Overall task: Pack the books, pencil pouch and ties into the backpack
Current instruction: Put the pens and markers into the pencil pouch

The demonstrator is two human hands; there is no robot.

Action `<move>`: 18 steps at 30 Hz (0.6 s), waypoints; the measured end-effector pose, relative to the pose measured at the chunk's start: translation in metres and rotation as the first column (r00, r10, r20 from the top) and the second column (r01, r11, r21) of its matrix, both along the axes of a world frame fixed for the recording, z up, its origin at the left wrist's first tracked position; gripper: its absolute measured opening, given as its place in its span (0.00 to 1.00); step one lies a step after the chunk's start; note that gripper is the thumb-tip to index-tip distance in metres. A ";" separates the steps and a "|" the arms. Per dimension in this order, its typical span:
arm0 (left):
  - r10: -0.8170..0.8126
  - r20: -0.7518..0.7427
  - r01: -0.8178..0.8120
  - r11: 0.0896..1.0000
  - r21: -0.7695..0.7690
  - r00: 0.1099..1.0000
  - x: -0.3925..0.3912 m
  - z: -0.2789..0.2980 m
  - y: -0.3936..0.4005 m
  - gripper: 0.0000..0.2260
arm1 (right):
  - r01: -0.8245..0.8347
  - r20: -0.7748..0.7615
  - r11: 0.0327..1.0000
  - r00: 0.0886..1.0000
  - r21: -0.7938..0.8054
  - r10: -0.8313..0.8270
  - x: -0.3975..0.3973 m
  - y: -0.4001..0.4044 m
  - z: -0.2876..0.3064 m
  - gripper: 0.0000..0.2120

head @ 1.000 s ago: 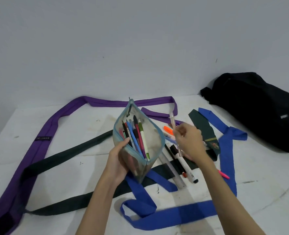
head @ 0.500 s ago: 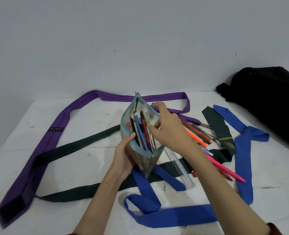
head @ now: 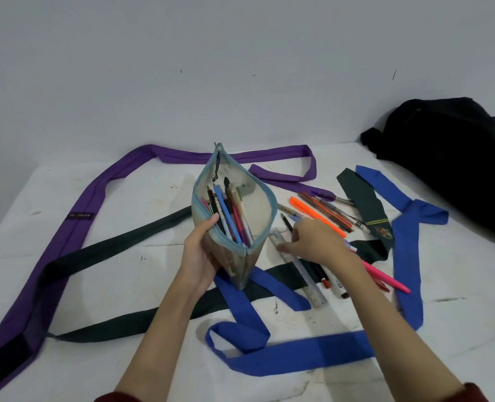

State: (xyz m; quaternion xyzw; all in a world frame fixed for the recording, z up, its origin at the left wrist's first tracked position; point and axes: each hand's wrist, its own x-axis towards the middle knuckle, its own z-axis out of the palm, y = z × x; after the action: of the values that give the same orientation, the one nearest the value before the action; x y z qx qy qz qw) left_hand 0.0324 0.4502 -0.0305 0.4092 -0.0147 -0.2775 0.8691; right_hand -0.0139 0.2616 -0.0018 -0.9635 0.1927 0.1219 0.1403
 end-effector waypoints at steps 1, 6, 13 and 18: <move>0.003 0.001 -0.003 1.000 -0.004 1.000 0.000 -0.001 0.000 0.18 | -0.009 -0.046 0.998 0.999 -0.054 0.007 0.000 0.005 -0.003 0.18; -0.001 -0.001 0.001 1.000 0.007 1.000 0.000 -0.001 0.000 0.18 | 0.028 -0.061 0.999 0.998 0.024 -0.026 0.008 0.014 -0.011 0.14; -0.005 0.013 0.005 1.000 0.026 1.000 0.000 -0.001 0.001 0.17 | 0.039 0.149 0.980 0.986 0.194 -0.069 0.020 0.007 0.001 0.07; -0.012 -0.003 0.012 0.999 0.047 1.000 -0.001 0.000 -0.001 0.18 | 0.103 0.783 0.868 0.389 0.486 -0.485 0.029 0.002 0.041 0.05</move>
State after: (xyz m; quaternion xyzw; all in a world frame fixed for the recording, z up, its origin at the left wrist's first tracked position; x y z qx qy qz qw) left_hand 0.0316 0.4496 -0.0300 0.4289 -0.0095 -0.2833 0.8577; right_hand 0.0147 0.2638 0.0391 -0.7865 0.2352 -0.3944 0.4129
